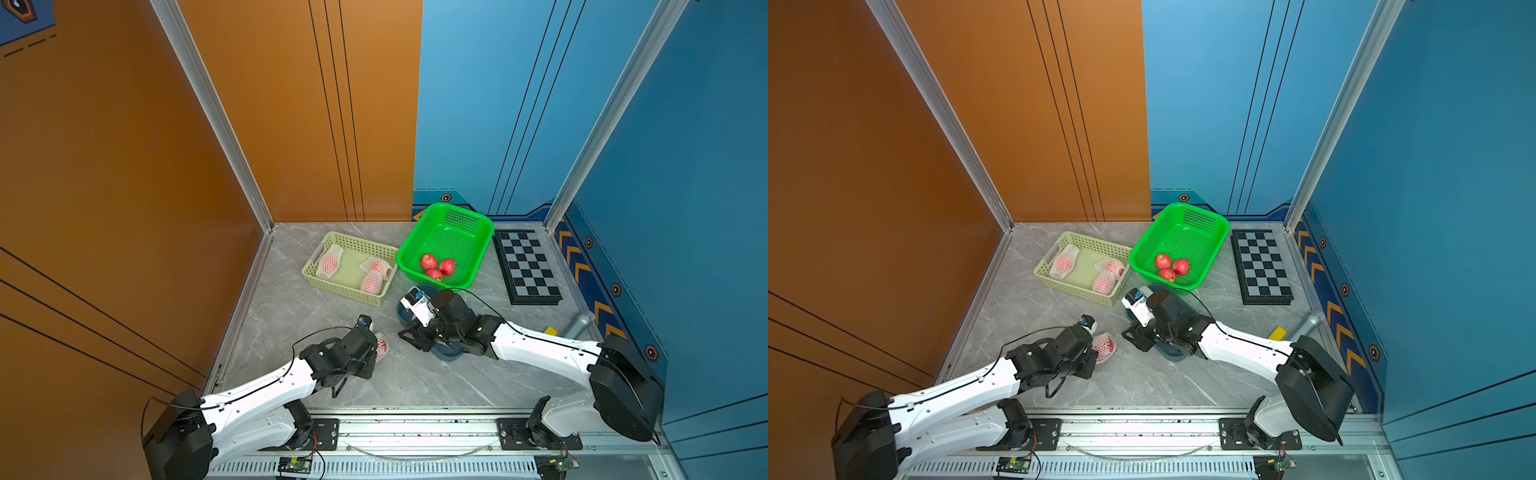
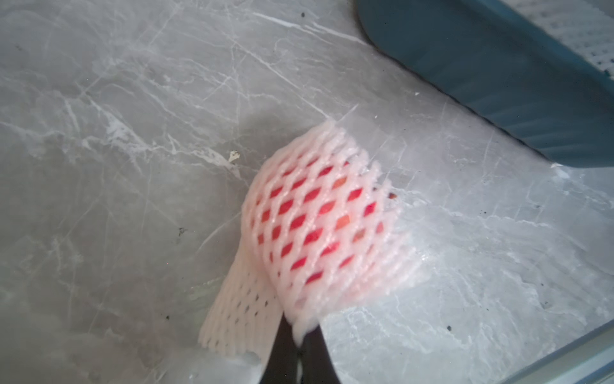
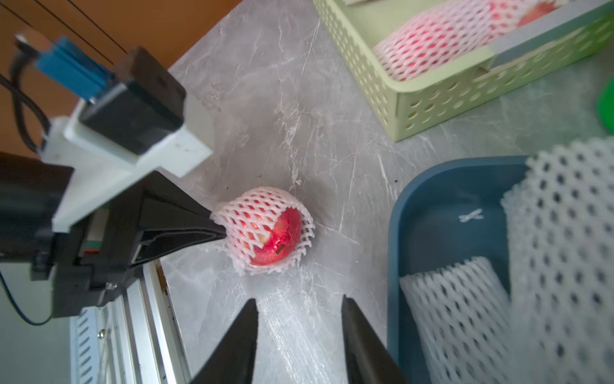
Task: Remove foam nets from apples
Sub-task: Place the apple at the center of the board, then remove the foam net from the apple.
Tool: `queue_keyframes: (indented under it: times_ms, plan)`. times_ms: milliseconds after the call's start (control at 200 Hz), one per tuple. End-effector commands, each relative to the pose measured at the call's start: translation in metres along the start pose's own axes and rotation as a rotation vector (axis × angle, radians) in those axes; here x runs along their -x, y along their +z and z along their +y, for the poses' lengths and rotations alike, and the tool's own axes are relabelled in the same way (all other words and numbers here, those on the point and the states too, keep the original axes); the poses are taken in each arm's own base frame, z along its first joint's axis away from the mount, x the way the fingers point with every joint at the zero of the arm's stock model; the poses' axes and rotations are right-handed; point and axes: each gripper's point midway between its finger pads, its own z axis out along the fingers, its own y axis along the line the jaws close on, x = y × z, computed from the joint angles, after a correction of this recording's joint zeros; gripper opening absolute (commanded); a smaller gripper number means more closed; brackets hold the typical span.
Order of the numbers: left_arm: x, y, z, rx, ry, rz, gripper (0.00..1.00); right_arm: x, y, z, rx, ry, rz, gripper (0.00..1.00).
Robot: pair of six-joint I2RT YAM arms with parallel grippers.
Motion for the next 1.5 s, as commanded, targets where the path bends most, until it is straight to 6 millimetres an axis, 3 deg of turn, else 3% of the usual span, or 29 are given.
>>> queue_keyframes:
  times_ms: [0, 250, 466, 716, 1177, 1492]
  plan:
    - [-0.012, 0.003, 0.011, 0.037, -0.056, 0.005, 0.01, 0.013, 0.012, 0.009, 0.039, -0.003, -0.033, 0.35]
    - [-0.017, 0.007, 0.024, 0.080, -0.106, 0.005, 0.05, 0.023, 0.037, 0.015, 0.074, -0.005, -0.024, 0.34]
    - [-0.015, 0.009, 0.028, 0.079, -0.141, 0.006, 0.06, 0.017, 0.050, 0.032, 0.115, -0.051, 0.017, 0.35]
    - [-0.014, 0.008, 0.032, 0.061, -0.172, 0.001, 0.12, 0.010, 0.065, 0.035, 0.124, -0.047, 0.048, 0.37]
    - [-0.012, 0.011, 0.035, 0.053, -0.210, -0.004, 0.15, -0.001, 0.078, 0.036, 0.085, -0.107, 0.106, 0.61]
    - [-0.013, 0.010, 0.039, 0.051, -0.229, -0.013, 0.16, -0.006, 0.080, 0.027, 0.047, -0.110, 0.117, 0.63]
